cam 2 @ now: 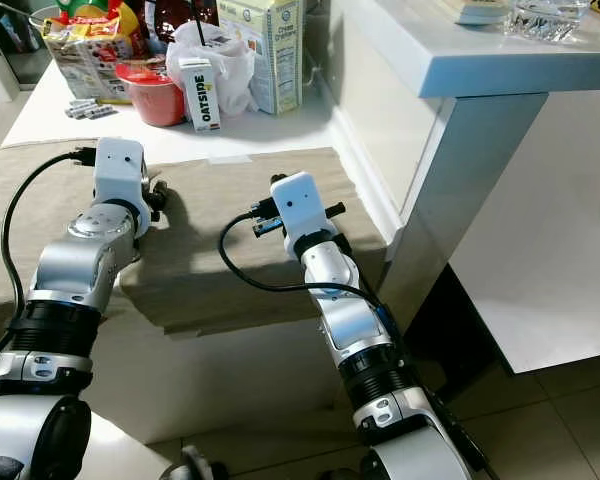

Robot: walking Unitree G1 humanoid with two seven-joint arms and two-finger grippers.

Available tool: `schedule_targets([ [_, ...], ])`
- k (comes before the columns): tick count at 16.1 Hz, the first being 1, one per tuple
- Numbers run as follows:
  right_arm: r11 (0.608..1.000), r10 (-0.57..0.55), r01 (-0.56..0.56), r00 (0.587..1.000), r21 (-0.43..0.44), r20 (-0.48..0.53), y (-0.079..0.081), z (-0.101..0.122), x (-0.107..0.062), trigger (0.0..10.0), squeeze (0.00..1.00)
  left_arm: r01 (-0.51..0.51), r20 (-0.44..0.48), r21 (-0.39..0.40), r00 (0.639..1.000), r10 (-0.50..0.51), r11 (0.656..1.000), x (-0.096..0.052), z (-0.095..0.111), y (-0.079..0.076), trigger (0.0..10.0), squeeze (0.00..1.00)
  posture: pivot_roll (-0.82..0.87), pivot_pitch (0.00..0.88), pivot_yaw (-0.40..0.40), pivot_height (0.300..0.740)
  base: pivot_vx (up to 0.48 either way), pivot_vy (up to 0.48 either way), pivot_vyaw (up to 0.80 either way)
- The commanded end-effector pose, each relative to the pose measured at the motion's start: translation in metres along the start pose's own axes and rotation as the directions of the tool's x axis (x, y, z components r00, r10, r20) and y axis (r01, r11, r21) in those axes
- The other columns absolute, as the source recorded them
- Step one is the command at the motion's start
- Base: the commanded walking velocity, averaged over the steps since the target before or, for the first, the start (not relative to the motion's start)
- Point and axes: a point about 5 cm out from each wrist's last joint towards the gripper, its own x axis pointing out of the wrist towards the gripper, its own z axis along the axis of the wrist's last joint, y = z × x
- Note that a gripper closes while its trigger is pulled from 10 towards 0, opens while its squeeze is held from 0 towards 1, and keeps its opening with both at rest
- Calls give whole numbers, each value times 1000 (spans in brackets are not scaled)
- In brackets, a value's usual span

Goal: Setting the table

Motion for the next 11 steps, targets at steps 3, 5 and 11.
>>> schedule_targets([
  [3, 1000, 6, -6, 1000, -3, 6, 1, 4, 1, 10000, 0, 51, -149, -22, 987, -54, 998, 1, -23, -2, 10000, 0, 37, 28, 20, 727, 0, 0, 0],
  [5, 1000, 9, -9, 1000, -2, 3, 2, 4, 2, 10000, 0, 97, -228, -43, 968, -104, 994, 1, -40, -4, 6471, 0, 40, 30, 18, 727, 0, 0, 0],
  [11, 1000, 10, -10, 1000, 0, -1, 3, 3, 2, 10000, 0, 161, -272, 5, 950, -154, 987, -1, -57, -3, 0, 0, 48, 37, 17, 727, 0, 0, 0],
])
